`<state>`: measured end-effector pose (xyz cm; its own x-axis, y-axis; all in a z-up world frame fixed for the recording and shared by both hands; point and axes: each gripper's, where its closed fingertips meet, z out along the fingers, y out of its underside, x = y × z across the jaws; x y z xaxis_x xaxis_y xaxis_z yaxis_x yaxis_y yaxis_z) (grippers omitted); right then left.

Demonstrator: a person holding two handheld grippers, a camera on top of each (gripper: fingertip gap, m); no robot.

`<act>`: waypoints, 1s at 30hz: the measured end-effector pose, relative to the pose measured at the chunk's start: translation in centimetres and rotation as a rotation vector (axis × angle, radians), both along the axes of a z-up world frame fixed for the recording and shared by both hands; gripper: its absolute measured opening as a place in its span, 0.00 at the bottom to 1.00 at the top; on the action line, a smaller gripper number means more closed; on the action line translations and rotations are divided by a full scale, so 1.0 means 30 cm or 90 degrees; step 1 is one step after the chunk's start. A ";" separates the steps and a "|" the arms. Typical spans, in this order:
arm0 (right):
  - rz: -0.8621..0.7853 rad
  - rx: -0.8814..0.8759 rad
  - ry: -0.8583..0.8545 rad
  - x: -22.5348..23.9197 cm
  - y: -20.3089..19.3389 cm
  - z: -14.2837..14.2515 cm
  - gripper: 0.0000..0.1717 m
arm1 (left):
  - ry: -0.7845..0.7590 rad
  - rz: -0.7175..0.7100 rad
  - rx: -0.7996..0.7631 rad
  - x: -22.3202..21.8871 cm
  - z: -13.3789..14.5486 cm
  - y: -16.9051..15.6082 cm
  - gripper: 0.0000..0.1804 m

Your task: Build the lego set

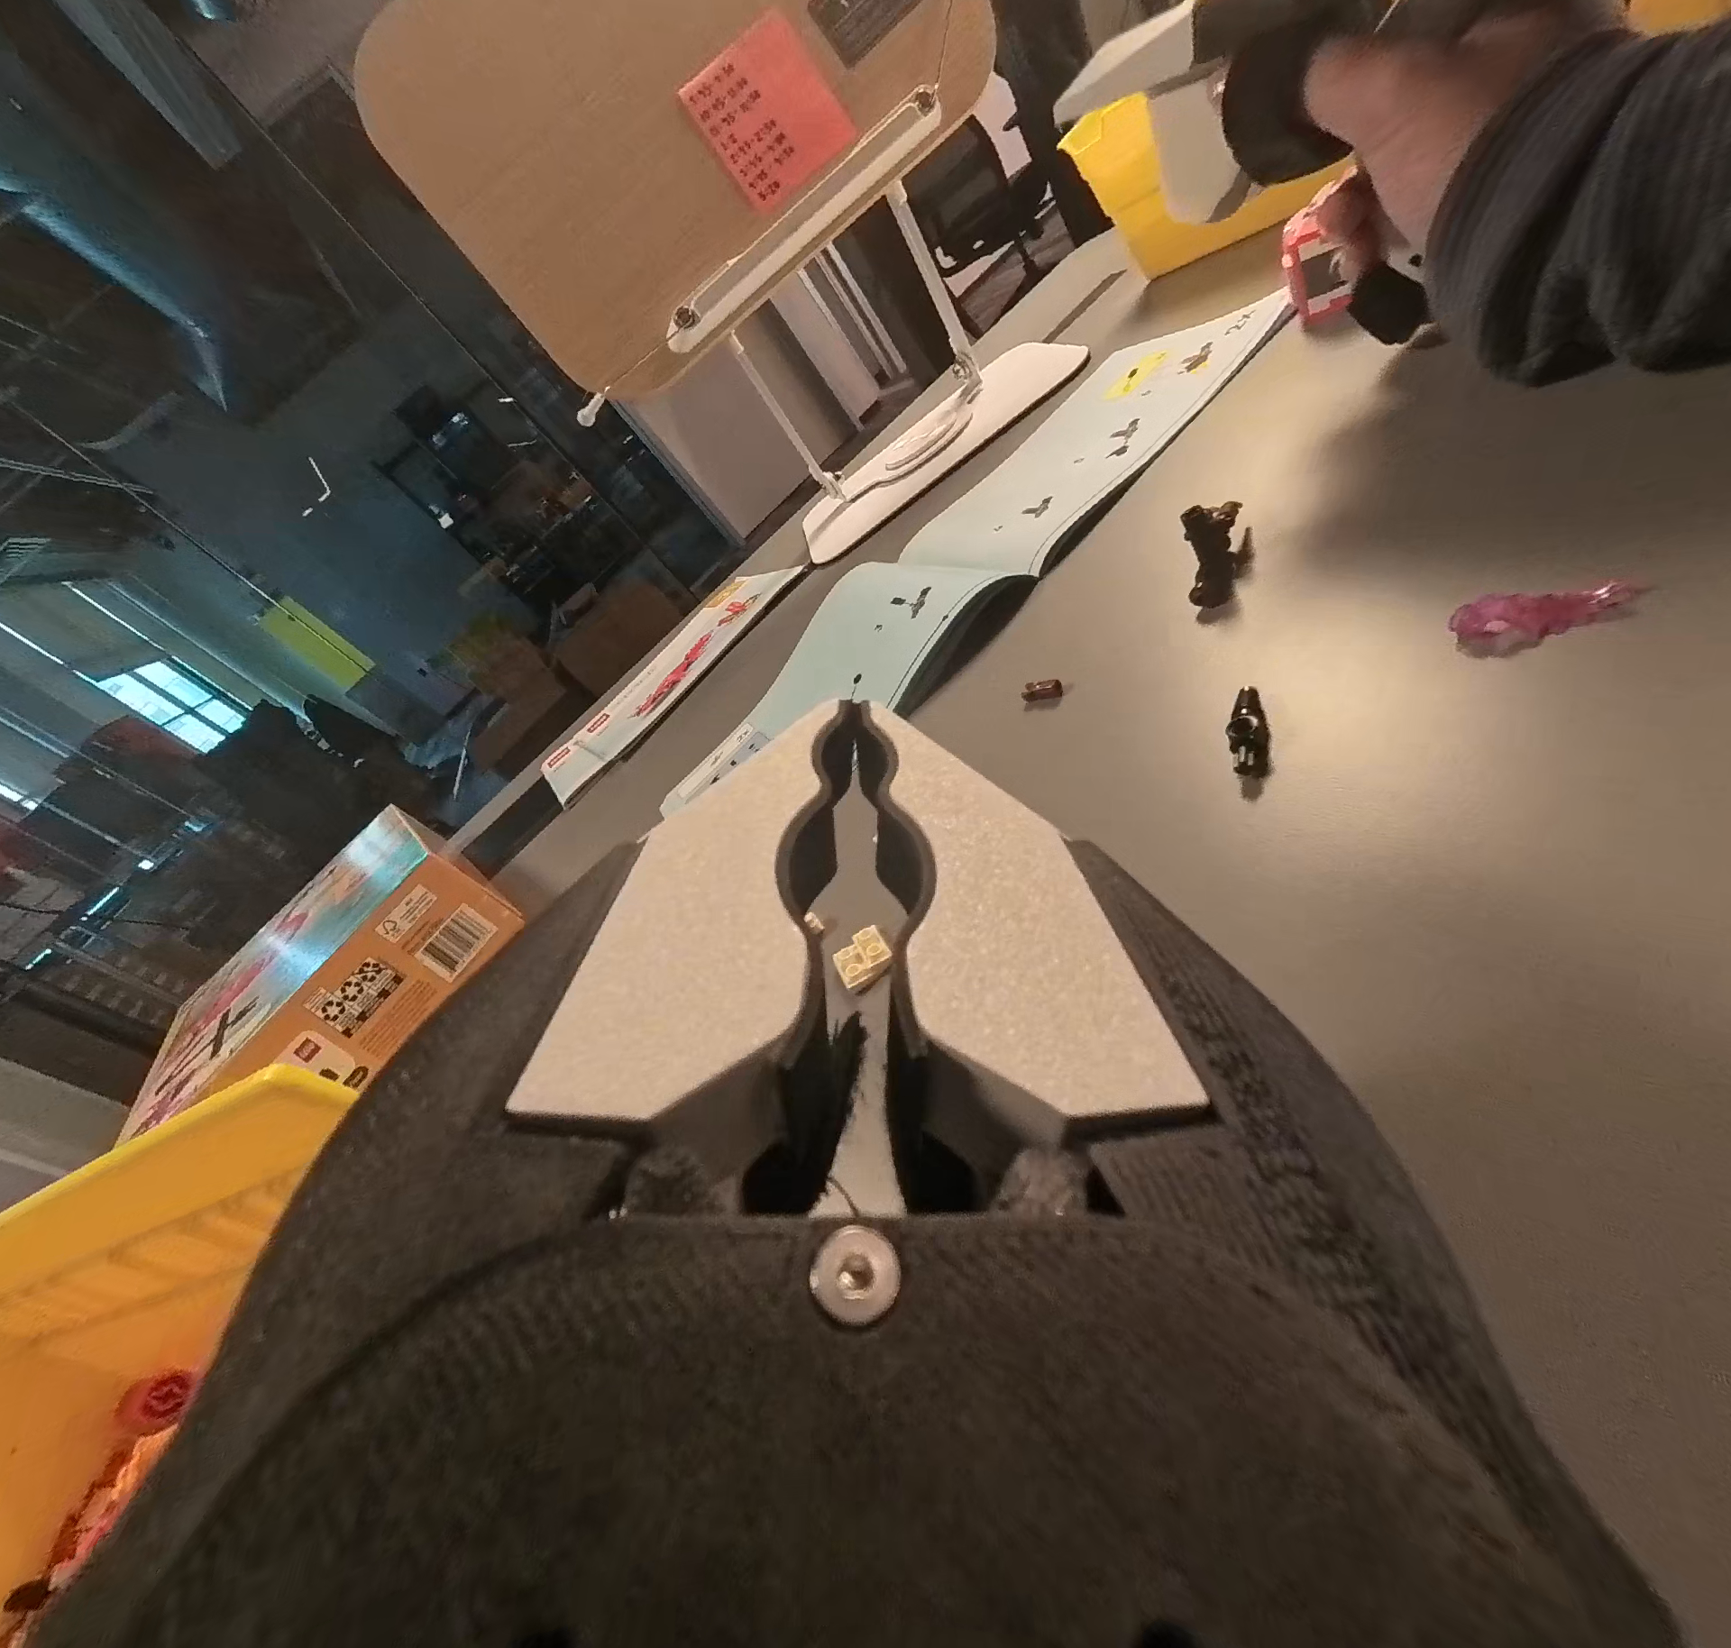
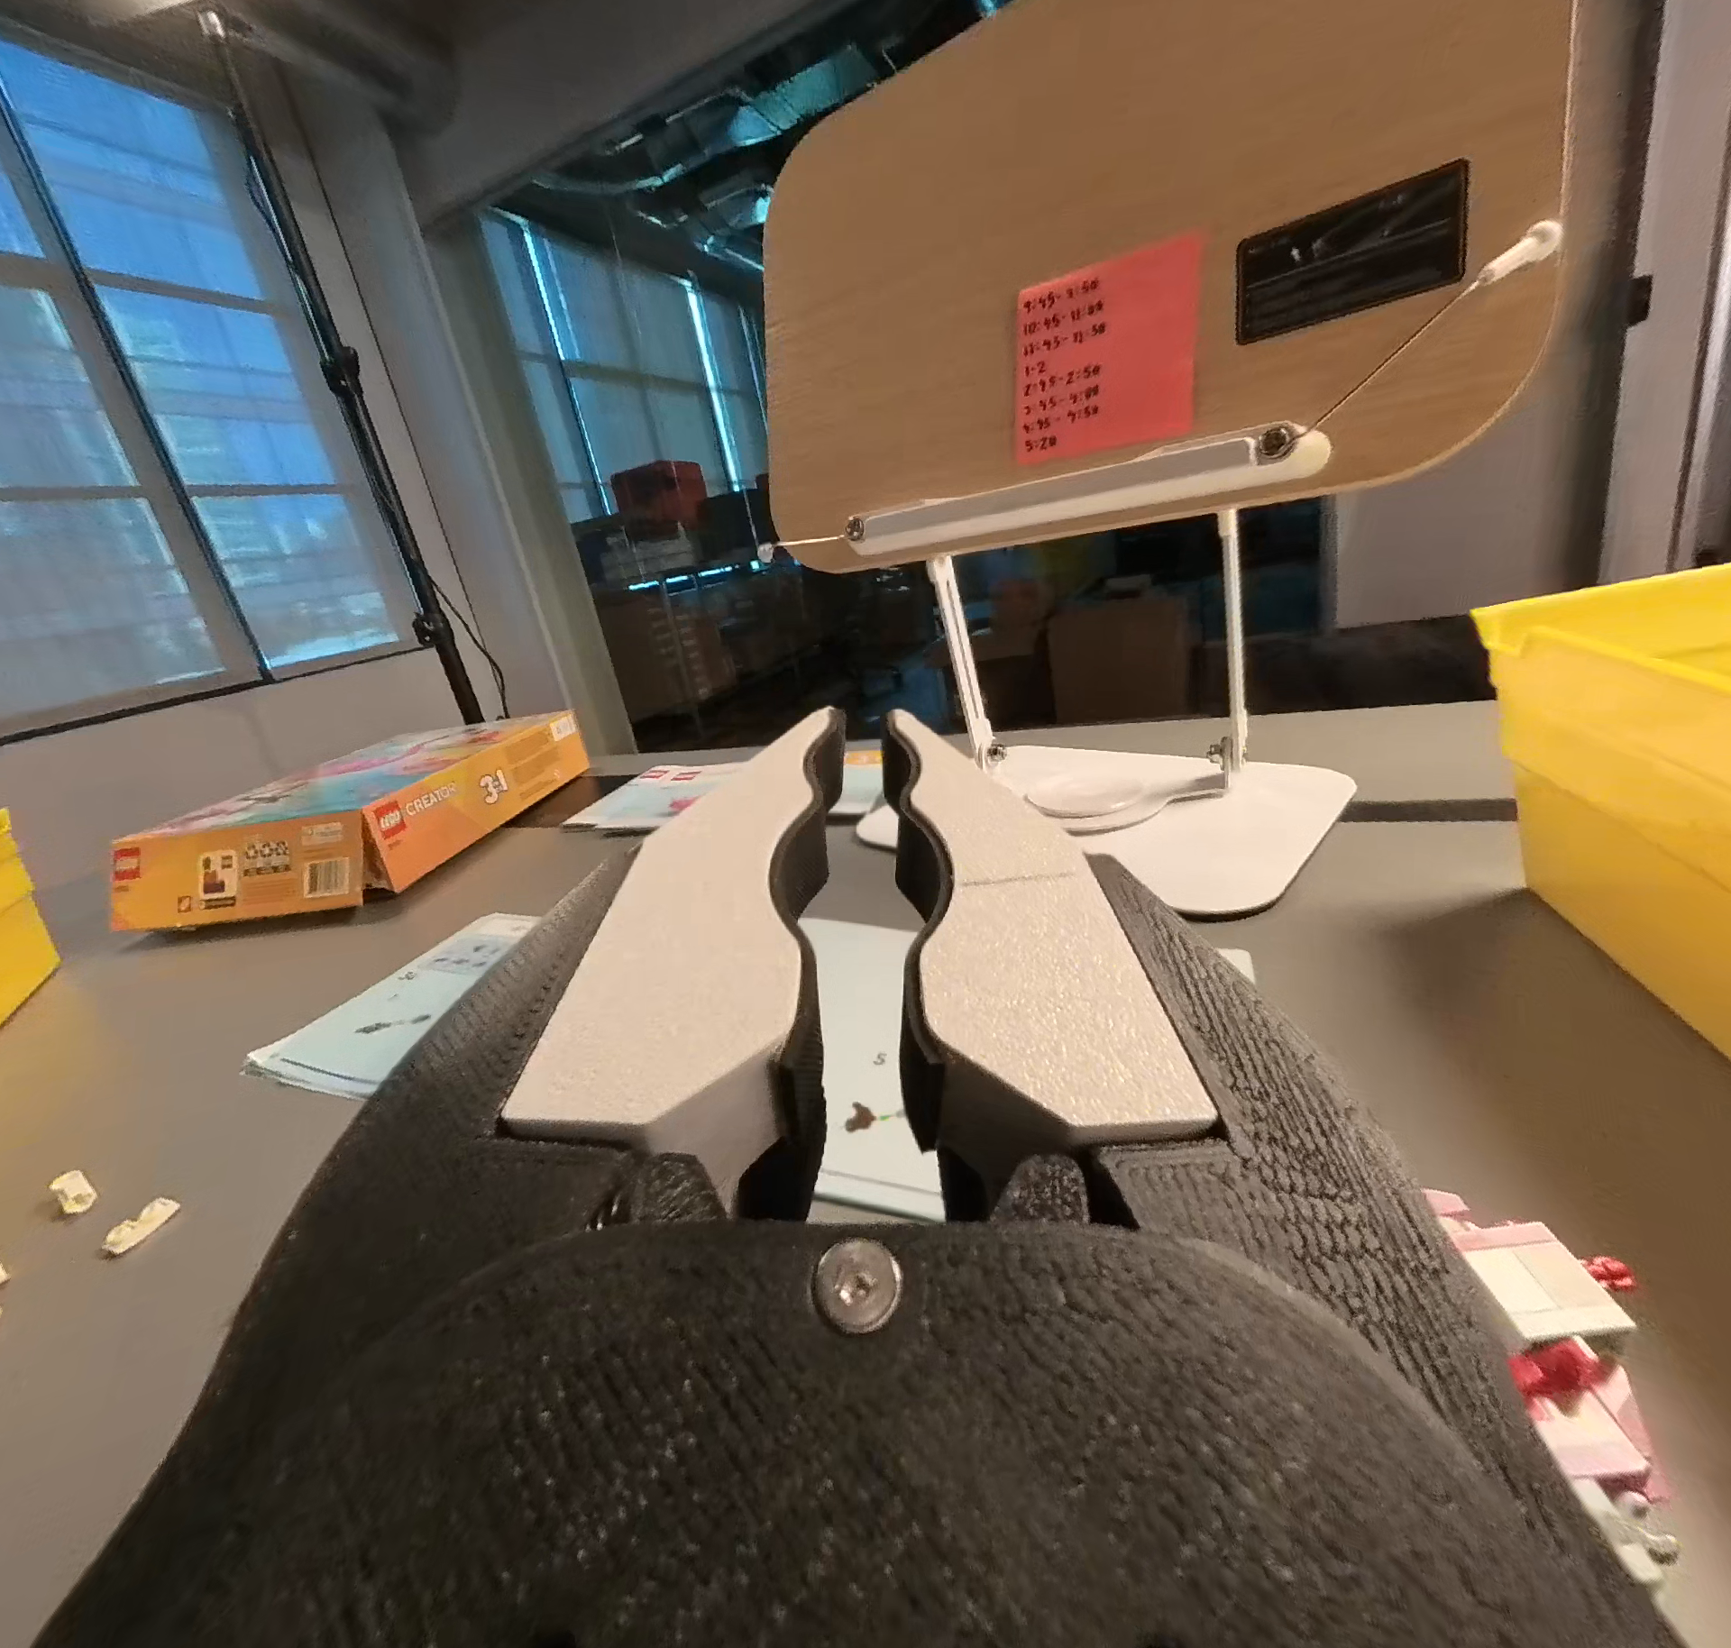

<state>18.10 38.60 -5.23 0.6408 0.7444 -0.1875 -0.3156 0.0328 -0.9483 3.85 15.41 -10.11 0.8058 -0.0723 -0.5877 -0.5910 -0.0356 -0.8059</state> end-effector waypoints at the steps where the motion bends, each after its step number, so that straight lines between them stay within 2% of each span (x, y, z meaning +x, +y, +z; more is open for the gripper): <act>1: 0.001 0.001 0.007 0.003 -0.003 0.004 0.03 | 0.003 0.000 0.001 0.001 0.000 -0.001 0.00; 12: 0.025 0.005 -0.041 -0.057 -0.022 -0.009 0.02 | -0.001 0.004 0.016 -0.004 0.015 -0.005 0.00; 22: 0.027 -0.012 -0.024 -0.049 -0.016 -0.015 0.02 | 0.003 0.002 0.013 0.000 0.012 -0.005 0.00; 30: 0.037 0.006 -0.052 -0.071 -0.033 -0.013 0.02 | -0.004 0.006 0.015 -0.006 0.015 -0.005 0.00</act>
<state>15.96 37.60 -5.62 0.6097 0.7821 -0.1286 -0.2386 0.0263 -0.9708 3.66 15.26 -9.67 0.8103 -0.0512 -0.5838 -0.5853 -0.0223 -0.8105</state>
